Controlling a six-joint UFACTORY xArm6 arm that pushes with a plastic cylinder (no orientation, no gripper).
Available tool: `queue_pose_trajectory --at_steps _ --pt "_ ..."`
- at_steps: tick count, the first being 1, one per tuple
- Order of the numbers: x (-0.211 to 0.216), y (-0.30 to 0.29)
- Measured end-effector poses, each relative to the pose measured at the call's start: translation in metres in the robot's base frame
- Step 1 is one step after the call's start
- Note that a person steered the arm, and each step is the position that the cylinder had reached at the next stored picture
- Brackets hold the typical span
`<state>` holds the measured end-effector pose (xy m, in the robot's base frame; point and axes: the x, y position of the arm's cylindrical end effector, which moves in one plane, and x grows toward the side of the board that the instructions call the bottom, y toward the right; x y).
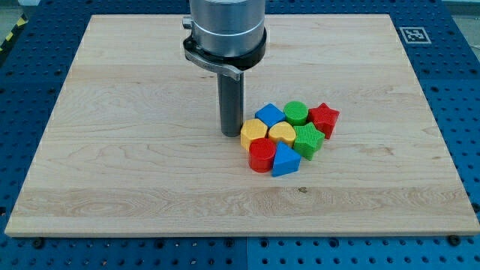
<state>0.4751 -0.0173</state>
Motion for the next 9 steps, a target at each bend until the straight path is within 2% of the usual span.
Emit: queue_pose_trajectory --at_steps 1,2,3,4,6,7,8,9 --pt "0.0 0.0" --pt "-0.008 -0.041" --pt "0.036 -0.072" --pt "0.098 -0.06" --pt "0.088 -0.037" --pt "0.096 -0.002" --pt "0.089 0.026" --pt "0.071 0.028"
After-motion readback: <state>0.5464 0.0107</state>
